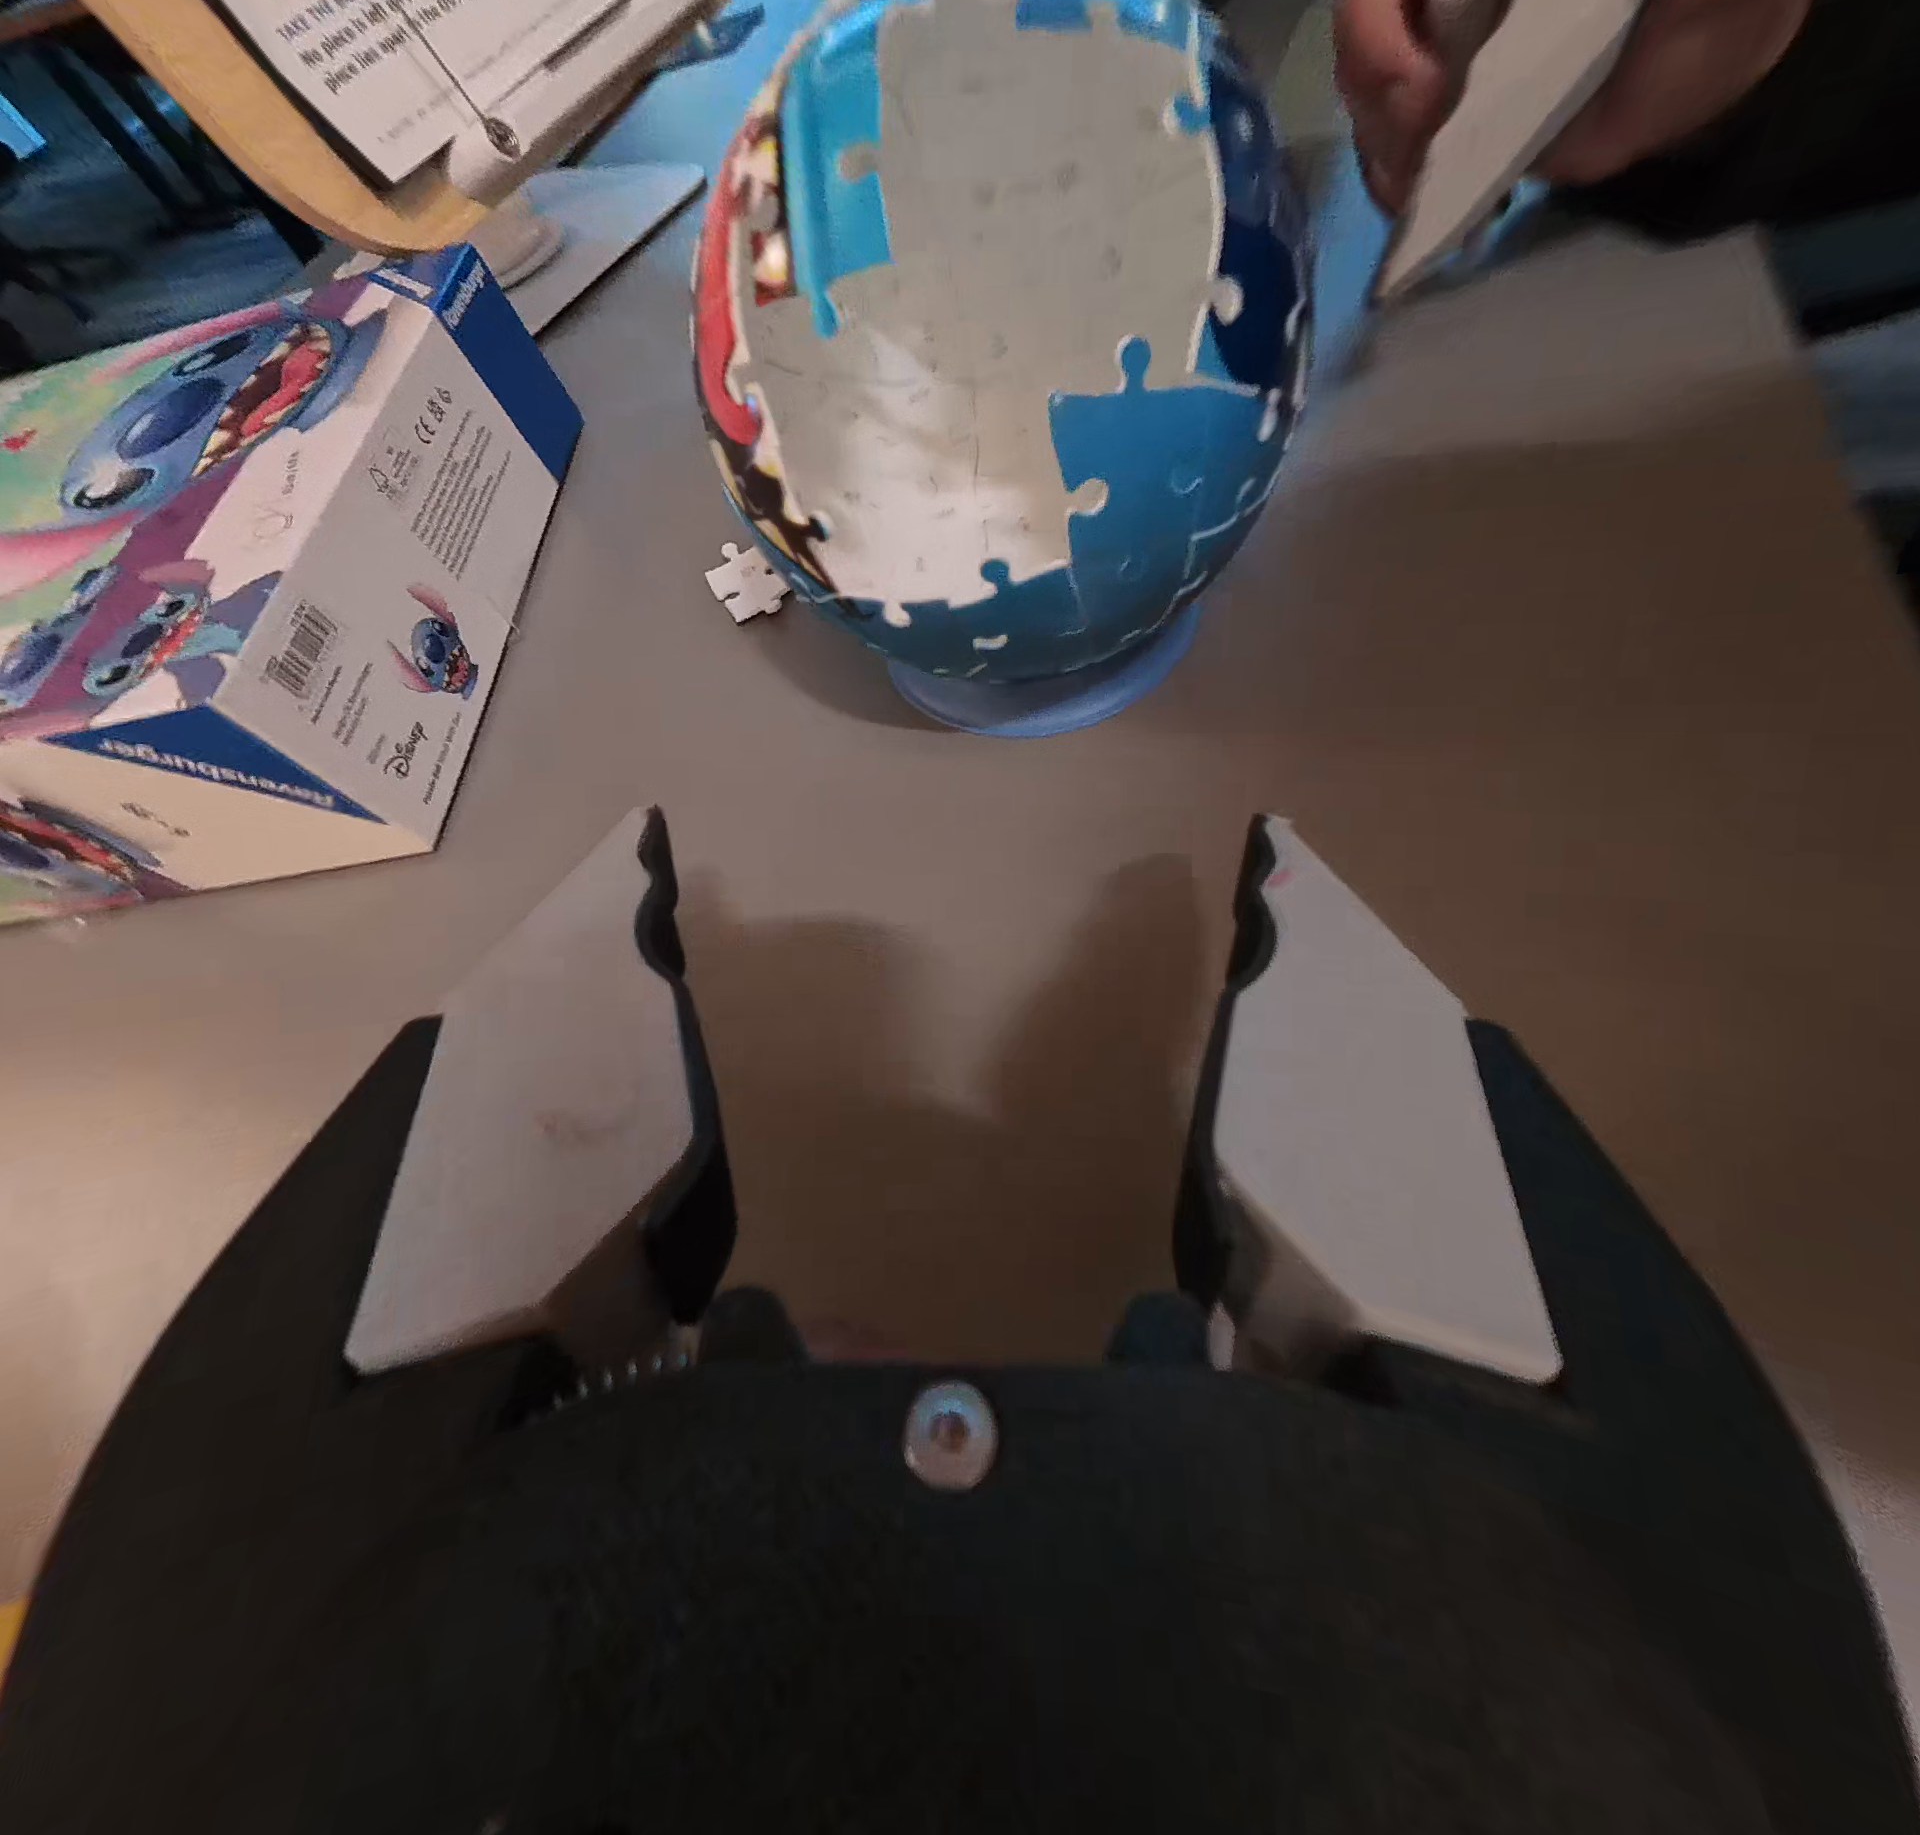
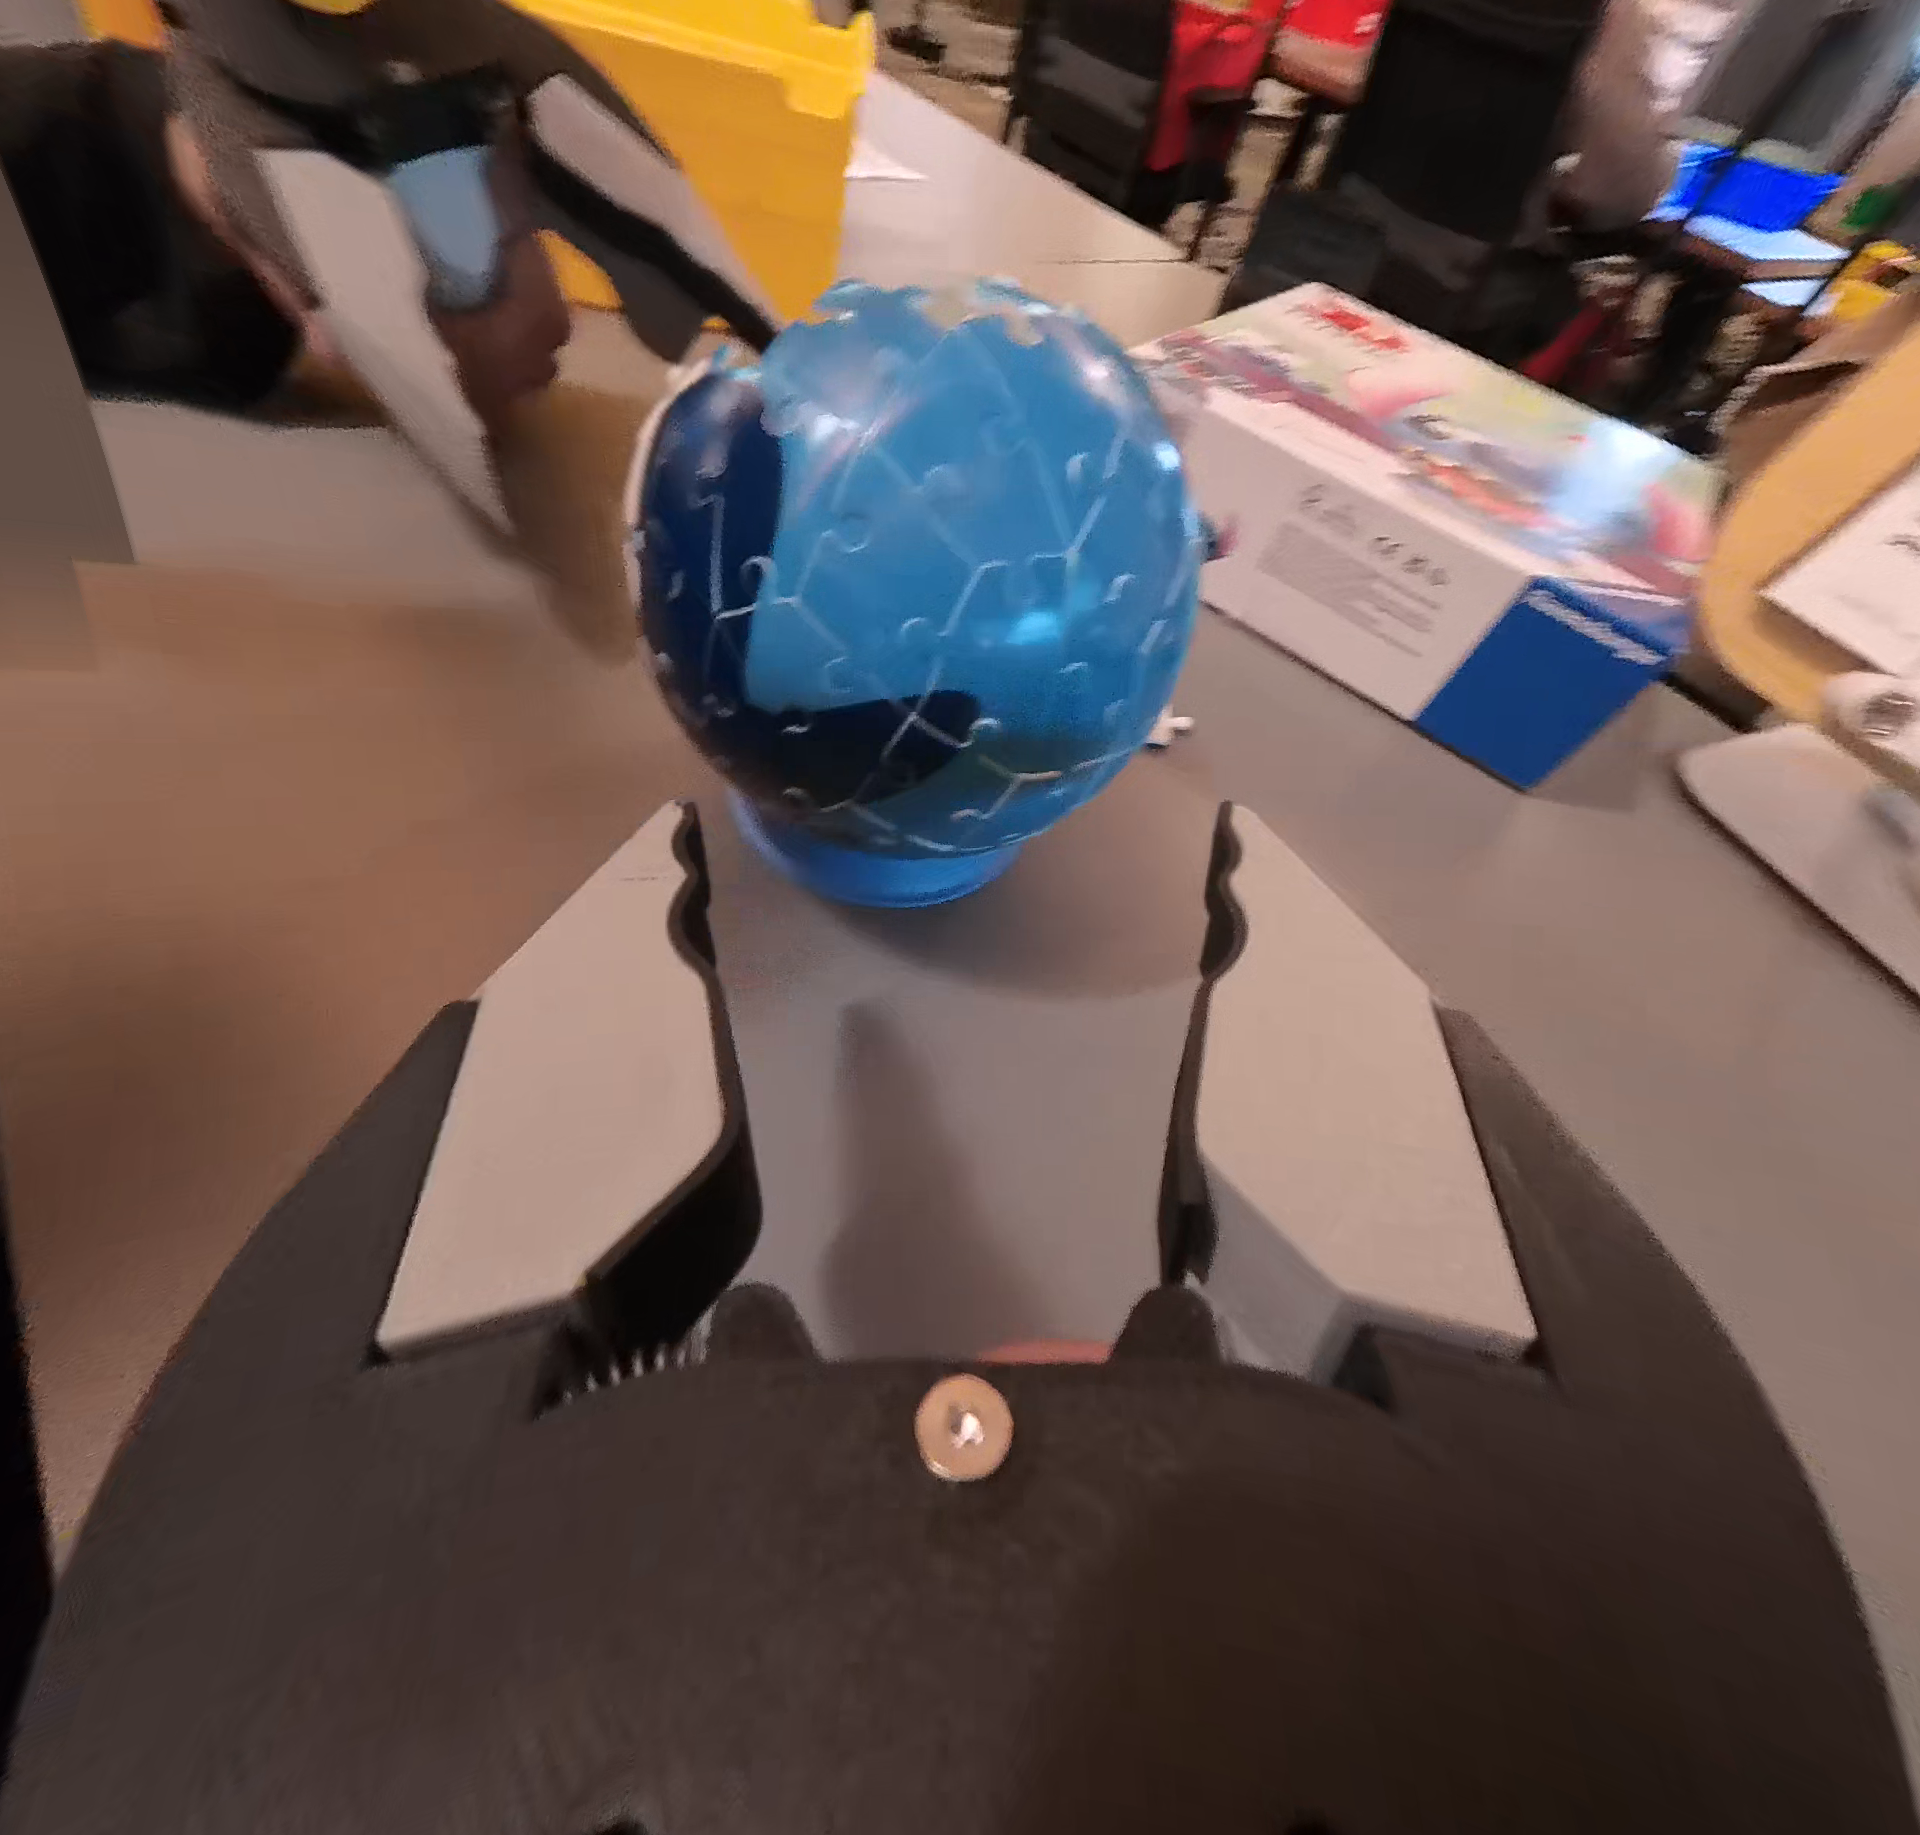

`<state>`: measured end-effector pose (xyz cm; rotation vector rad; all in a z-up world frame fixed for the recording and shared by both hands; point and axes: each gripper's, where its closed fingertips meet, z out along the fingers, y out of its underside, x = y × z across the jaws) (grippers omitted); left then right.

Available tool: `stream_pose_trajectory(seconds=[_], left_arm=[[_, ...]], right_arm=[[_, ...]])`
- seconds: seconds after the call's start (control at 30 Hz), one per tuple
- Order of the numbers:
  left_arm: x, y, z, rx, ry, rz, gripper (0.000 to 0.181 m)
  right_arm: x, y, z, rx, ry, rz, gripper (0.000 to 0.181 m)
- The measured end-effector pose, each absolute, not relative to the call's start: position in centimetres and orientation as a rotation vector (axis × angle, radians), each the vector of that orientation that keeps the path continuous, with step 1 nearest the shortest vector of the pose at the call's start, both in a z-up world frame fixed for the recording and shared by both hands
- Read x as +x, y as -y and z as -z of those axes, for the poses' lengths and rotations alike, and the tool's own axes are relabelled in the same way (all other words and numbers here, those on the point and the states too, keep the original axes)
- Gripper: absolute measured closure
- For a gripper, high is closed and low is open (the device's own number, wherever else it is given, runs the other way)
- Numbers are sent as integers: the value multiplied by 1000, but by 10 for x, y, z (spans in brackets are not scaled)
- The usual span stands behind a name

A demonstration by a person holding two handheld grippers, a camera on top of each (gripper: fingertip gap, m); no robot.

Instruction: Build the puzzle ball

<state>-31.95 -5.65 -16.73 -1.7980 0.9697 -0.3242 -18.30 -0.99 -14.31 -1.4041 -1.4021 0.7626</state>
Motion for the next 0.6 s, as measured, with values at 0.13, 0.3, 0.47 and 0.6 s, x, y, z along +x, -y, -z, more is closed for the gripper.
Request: stream_pose_trajectory(seconds=[0.13, 0.3, 0.47, 0.6], left_arm=[[-315, 31, 174, -1792, -1031, 226, 74], [-299, 5, 177, -1759, -1111, 222, 76], [-292, -10, 184, -1678, -1218, 71, 77], [-289, -14, 180, -1624, -1234, 60, 74]], right_arm=[[-190, 10, 140, -1376, 1405, -743, 86], [-200, 11, 132, -1260, 1431, -620, 79], [-205, 11, 140, -1071, 1571, -382, 79], [-211, 5, 143, -972, 1639, -305, 80]])
